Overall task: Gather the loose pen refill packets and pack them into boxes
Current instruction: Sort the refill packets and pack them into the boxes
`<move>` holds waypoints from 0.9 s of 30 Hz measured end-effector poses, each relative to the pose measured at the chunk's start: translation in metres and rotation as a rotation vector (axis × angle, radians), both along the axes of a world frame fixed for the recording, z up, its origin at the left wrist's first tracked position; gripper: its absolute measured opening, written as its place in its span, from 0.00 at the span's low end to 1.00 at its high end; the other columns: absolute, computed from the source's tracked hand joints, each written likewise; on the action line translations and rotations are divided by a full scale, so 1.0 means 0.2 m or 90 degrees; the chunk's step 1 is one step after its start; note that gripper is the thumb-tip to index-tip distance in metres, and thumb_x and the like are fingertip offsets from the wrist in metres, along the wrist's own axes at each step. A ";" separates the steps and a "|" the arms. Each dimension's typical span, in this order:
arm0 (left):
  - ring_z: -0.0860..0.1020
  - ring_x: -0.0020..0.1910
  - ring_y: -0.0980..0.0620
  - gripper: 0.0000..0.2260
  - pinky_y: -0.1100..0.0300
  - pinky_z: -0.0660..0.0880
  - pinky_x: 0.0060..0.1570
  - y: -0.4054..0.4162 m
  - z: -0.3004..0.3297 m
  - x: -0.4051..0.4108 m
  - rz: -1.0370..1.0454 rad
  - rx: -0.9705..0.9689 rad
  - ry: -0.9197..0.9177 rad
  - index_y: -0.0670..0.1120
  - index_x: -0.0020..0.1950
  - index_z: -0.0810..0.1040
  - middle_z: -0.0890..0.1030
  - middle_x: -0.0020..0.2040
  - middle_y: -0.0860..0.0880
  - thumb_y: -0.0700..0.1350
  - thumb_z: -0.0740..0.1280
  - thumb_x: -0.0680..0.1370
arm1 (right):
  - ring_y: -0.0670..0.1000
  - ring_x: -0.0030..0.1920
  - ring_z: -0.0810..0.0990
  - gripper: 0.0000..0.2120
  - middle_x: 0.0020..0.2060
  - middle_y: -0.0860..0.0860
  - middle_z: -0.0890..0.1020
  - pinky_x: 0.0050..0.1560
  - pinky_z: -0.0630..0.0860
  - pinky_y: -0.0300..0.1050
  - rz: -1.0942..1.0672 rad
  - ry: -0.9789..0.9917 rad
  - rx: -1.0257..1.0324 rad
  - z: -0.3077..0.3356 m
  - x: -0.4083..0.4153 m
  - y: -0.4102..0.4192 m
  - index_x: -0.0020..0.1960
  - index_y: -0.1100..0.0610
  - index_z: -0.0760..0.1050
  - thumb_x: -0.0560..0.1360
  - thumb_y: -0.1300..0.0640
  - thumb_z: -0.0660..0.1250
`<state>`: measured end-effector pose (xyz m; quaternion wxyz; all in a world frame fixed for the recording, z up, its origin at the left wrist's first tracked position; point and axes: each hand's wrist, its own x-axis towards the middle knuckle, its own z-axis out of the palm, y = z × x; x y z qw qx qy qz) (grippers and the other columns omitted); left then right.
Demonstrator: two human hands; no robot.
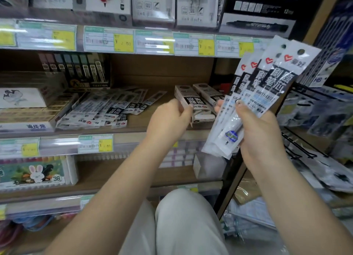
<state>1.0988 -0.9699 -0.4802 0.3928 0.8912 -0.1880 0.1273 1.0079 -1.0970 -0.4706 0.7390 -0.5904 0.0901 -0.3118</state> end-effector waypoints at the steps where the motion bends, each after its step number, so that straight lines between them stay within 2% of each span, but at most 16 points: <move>1: 0.77 0.46 0.43 0.18 0.55 0.72 0.43 -0.03 0.01 0.04 0.008 0.080 0.010 0.46 0.39 0.75 0.80 0.42 0.45 0.59 0.59 0.78 | 0.55 0.49 0.83 0.06 0.50 0.57 0.83 0.50 0.79 0.54 -0.007 -0.006 0.001 0.01 0.00 -0.01 0.51 0.54 0.77 0.78 0.60 0.62; 3: 0.74 0.44 0.44 0.23 0.55 0.71 0.46 -0.10 0.01 0.09 0.014 0.233 0.039 0.47 0.32 0.70 0.76 0.38 0.46 0.64 0.59 0.75 | 0.55 0.49 0.83 0.07 0.49 0.57 0.83 0.48 0.80 0.52 -0.008 -0.018 0.011 0.01 0.01 -0.02 0.50 0.52 0.77 0.78 0.61 0.62; 4: 0.74 0.45 0.45 0.24 0.55 0.71 0.48 -0.13 0.00 0.12 0.010 0.275 0.055 0.46 0.33 0.70 0.76 0.39 0.46 0.65 0.59 0.75 | 0.55 0.48 0.83 0.08 0.49 0.57 0.84 0.47 0.80 0.51 -0.006 -0.021 0.019 0.01 0.01 -0.02 0.50 0.52 0.77 0.78 0.62 0.61; 5: 0.74 0.47 0.45 0.24 0.54 0.71 0.52 -0.14 0.00 0.14 0.005 0.295 0.068 0.45 0.38 0.74 0.78 0.44 0.46 0.66 0.58 0.75 | 0.55 0.48 0.84 0.08 0.48 0.57 0.84 0.46 0.80 0.50 -0.007 -0.023 0.024 0.00 0.00 -0.03 0.50 0.52 0.77 0.78 0.62 0.61; 7: 0.75 0.55 0.44 0.25 0.50 0.70 0.59 -0.17 -0.01 0.18 0.003 0.296 0.095 0.44 0.54 0.77 0.78 0.54 0.44 0.65 0.56 0.76 | 0.55 0.48 0.84 0.08 0.46 0.56 0.84 0.46 0.80 0.50 -0.006 -0.026 0.027 -0.01 -0.01 -0.04 0.49 0.52 0.77 0.78 0.62 0.61; 9: 0.74 0.58 0.44 0.26 0.50 0.67 0.61 -0.18 -0.02 0.19 0.005 0.293 0.120 0.44 0.60 0.75 0.77 0.58 0.43 0.63 0.53 0.78 | 0.54 0.48 0.84 0.09 0.44 0.54 0.85 0.46 0.81 0.48 0.009 -0.029 0.033 -0.02 -0.02 -0.05 0.50 0.53 0.77 0.79 0.63 0.59; 11: 0.73 0.58 0.44 0.26 0.50 0.66 0.61 -0.19 -0.03 0.20 0.009 0.289 0.153 0.44 0.61 0.73 0.77 0.57 0.43 0.62 0.51 0.79 | 0.52 0.47 0.84 0.09 0.42 0.52 0.86 0.45 0.81 0.46 0.021 -0.024 0.039 -0.02 -0.03 -0.06 0.50 0.53 0.77 0.79 0.63 0.59; 13: 0.74 0.57 0.44 0.22 0.51 0.68 0.61 -0.19 -0.03 0.21 0.002 0.249 0.173 0.45 0.59 0.74 0.77 0.54 0.45 0.60 0.53 0.78 | 0.51 0.46 0.84 0.09 0.42 0.51 0.86 0.44 0.81 0.46 0.024 -0.017 0.042 -0.02 -0.03 -0.07 0.50 0.53 0.77 0.79 0.63 0.59; 16: 0.77 0.51 0.42 0.14 0.52 0.73 0.56 -0.16 -0.03 0.23 -0.038 0.175 0.161 0.44 0.47 0.78 0.80 0.47 0.44 0.52 0.58 0.77 | 0.51 0.46 0.84 0.09 0.43 0.52 0.85 0.46 0.81 0.47 0.018 -0.010 0.038 -0.01 -0.04 -0.08 0.51 0.55 0.77 0.79 0.63 0.59; 18: 0.77 0.47 0.42 0.13 0.53 0.73 0.49 -0.15 -0.02 0.22 -0.054 0.187 0.131 0.41 0.43 0.77 0.79 0.43 0.42 0.49 0.59 0.77 | 0.49 0.44 0.85 0.09 0.41 0.50 0.86 0.45 0.81 0.45 0.021 -0.010 0.042 -0.02 -0.04 -0.08 0.54 0.56 0.76 0.79 0.63 0.59; 20: 0.74 0.40 0.43 0.14 0.55 0.68 0.42 -0.13 0.00 0.20 -0.045 0.223 0.049 0.41 0.36 0.72 0.74 0.35 0.44 0.47 0.59 0.78 | 0.48 0.43 0.85 0.09 0.39 0.49 0.86 0.45 0.82 0.46 0.022 -0.005 0.045 -0.02 -0.05 -0.08 0.54 0.57 0.76 0.79 0.63 0.59; 22: 0.70 0.37 0.44 0.14 0.55 0.65 0.44 -0.10 0.03 0.16 -0.018 0.230 -0.070 0.43 0.32 0.68 0.68 0.29 0.47 0.45 0.57 0.77 | 0.49 0.43 0.85 0.08 0.39 0.50 0.85 0.46 0.81 0.47 0.017 0.006 0.035 -0.02 -0.05 -0.07 0.53 0.56 0.76 0.79 0.62 0.59; 25: 0.68 0.33 0.43 0.14 0.51 0.67 0.54 -0.03 0.08 0.08 -0.001 0.150 -0.194 0.45 0.30 0.65 0.65 0.26 0.49 0.45 0.54 0.76 | 0.48 0.43 0.85 0.09 0.39 0.49 0.85 0.45 0.81 0.47 0.010 0.016 0.025 -0.03 -0.05 -0.07 0.52 0.54 0.77 0.79 0.62 0.59; 27: 0.67 0.31 0.42 0.13 0.50 0.68 0.51 0.02 0.11 0.01 -0.005 0.086 -0.263 0.47 0.28 0.60 0.63 0.25 0.50 0.45 0.52 0.73 | 0.46 0.41 0.85 0.09 0.38 0.48 0.85 0.43 0.81 0.44 0.014 0.013 0.029 -0.01 -0.06 -0.05 0.54 0.55 0.76 0.79 0.62 0.59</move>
